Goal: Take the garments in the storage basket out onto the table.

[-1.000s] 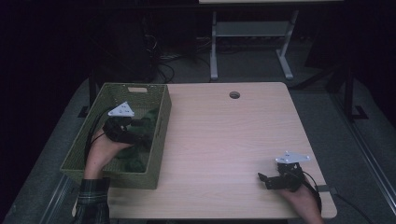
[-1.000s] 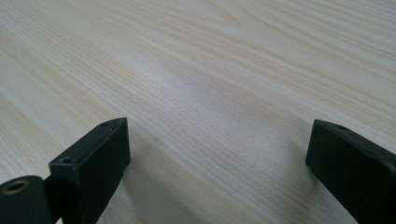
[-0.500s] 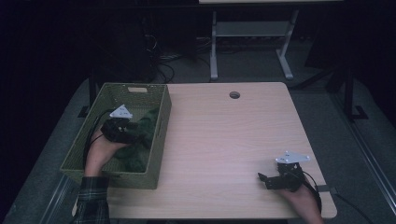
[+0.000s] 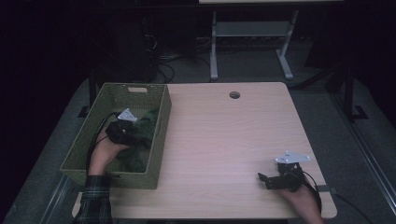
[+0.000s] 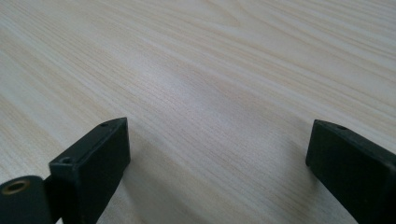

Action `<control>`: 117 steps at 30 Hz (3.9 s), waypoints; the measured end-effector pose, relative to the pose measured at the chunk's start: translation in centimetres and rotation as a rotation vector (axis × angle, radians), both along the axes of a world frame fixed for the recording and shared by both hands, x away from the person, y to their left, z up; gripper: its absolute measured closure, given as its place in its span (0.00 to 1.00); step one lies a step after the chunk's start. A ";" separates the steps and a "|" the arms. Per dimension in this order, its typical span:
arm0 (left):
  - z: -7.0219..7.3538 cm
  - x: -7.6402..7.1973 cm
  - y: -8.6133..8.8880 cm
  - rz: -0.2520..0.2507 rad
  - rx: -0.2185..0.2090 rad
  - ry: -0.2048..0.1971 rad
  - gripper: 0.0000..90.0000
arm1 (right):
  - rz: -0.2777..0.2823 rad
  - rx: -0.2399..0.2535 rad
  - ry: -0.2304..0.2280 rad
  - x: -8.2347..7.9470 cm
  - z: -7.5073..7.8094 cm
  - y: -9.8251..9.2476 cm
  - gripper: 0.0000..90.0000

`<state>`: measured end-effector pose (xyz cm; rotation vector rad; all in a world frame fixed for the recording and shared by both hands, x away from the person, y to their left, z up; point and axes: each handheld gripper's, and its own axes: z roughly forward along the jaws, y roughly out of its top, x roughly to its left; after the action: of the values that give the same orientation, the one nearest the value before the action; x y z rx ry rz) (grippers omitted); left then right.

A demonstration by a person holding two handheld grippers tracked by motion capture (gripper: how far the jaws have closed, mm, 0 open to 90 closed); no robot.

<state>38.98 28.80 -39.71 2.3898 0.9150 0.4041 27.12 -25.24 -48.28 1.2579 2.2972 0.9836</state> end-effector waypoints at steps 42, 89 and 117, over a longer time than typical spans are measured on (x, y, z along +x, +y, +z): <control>3.5 -1.8 3.4 0.103 -0.311 0.058 0.96 | 0.000 0.000 0.000 0.0 0.0 0.0 0.07; 16.5 -3.4 3.5 0.055 -0.452 -0.148 0.97 | -0.001 -0.002 -0.001 0.0 0.0 0.0 0.07; 20.9 -3.3 -3.0 -0.104 -0.574 -0.221 0.97 | 0.001 -0.002 -0.002 0.0 0.0 0.0 0.07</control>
<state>35.73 25.83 -18.86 1.8169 0.6869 0.3060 27.14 -25.29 -48.28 1.2548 2.2969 0.9820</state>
